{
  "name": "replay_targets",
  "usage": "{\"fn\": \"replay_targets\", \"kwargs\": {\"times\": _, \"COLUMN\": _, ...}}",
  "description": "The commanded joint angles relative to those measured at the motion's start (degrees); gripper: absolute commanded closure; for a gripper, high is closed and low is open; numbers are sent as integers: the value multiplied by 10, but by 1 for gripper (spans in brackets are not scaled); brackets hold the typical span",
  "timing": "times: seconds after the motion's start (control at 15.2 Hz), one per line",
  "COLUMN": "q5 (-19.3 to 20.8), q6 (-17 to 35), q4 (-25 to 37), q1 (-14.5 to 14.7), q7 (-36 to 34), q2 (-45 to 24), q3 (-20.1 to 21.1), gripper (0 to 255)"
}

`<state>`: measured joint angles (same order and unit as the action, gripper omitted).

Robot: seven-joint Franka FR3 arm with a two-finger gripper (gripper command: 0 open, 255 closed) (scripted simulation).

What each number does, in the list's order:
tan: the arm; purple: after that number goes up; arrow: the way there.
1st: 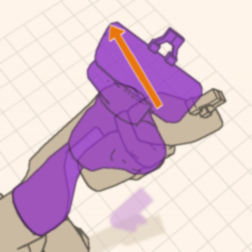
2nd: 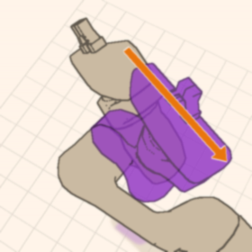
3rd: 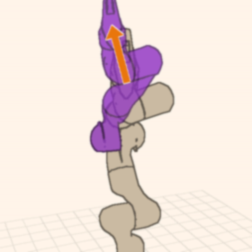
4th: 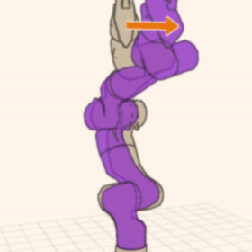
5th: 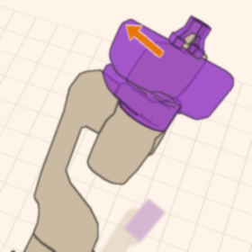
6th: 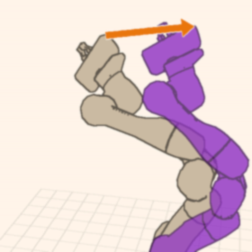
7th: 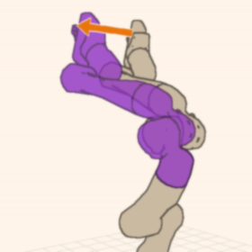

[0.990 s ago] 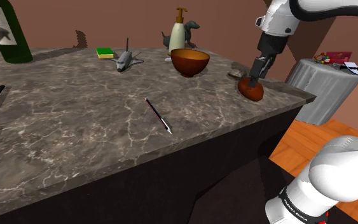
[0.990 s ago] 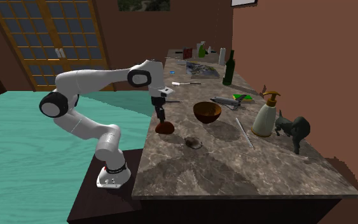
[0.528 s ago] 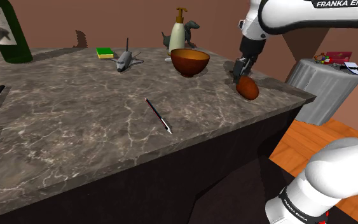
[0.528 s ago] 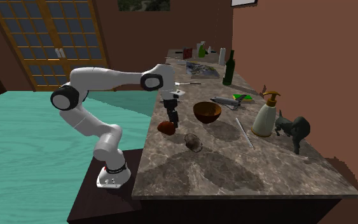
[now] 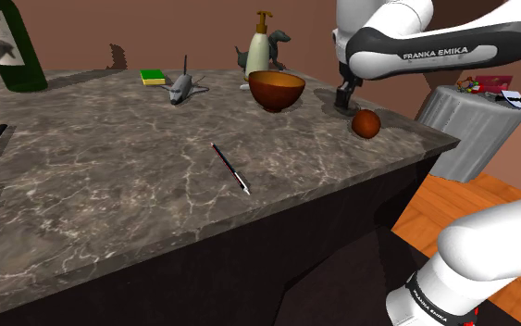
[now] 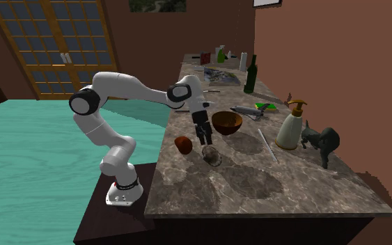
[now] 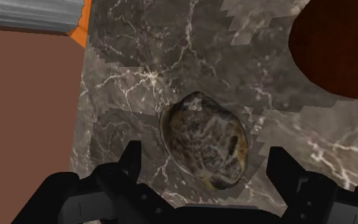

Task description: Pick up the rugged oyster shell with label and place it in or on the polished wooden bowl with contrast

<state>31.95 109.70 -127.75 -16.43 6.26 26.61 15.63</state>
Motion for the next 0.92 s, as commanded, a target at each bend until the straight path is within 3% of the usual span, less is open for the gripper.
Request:
{"fn": "replay_targets", "kwargs": {"times": 0.0, "q5": 13, "q6": 18, "q4": -8, "q1": -6, "q7": -4, "q2": -7, "q3": -3, "gripper": 0}}
{"fn": "replay_targets", "kwargs": {"times": 0.33, "q5": 25, "q6": 51, "q4": -28, "q1": -14, "q7": -9, "q2": -16, "q3": -14, "gripper": 0}}
{"fn": "replay_targets", "kwargs": {"times": 0.86, "q5": 25, "q6": 51, "q4": -28, "q1": -14, "q7": -9, "q2": -16, "q3": -14, "gripper": 0}}
